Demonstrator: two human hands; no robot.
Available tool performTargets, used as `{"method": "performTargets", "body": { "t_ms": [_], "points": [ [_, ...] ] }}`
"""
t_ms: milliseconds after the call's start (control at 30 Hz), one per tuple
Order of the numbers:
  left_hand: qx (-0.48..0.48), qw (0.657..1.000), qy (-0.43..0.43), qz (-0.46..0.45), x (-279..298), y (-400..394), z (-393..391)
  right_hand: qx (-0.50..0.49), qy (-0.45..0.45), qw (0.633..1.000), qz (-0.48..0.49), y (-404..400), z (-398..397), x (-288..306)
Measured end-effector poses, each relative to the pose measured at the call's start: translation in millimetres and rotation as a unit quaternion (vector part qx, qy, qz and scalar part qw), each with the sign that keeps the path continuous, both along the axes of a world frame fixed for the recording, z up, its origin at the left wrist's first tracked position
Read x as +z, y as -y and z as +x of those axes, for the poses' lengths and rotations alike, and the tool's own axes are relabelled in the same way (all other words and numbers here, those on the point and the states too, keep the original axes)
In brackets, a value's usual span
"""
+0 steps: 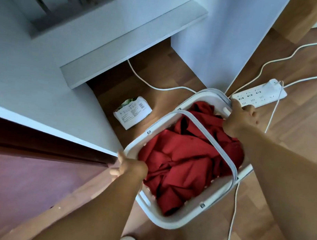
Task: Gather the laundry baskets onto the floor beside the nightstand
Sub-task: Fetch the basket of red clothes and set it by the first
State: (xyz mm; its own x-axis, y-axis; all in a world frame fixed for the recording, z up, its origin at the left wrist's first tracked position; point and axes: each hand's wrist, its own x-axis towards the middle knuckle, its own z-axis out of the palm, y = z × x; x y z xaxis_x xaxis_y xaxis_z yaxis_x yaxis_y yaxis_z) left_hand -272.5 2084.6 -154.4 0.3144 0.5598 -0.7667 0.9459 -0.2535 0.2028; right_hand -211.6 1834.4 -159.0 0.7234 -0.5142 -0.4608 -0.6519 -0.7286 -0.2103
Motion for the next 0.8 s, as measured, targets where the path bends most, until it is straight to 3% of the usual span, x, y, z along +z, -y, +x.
{"method": "performTargets", "body": {
  "t_ms": [267,600,800],
  "points": [
    [-0.044,0.998,0.042,0.025,100,-25,-13,0.013,0.040,0.999,-0.004,-19,-22,121],
    [-0.046,0.998,-0.014,0.049,262,-70,-75,0.068,0.042,0.997,-0.015,-58,-66,291],
    [-0.075,0.994,0.042,0.065,348,-128,-123,0.098,0.069,0.992,-0.027,-108,-109,374]
  ]
}}
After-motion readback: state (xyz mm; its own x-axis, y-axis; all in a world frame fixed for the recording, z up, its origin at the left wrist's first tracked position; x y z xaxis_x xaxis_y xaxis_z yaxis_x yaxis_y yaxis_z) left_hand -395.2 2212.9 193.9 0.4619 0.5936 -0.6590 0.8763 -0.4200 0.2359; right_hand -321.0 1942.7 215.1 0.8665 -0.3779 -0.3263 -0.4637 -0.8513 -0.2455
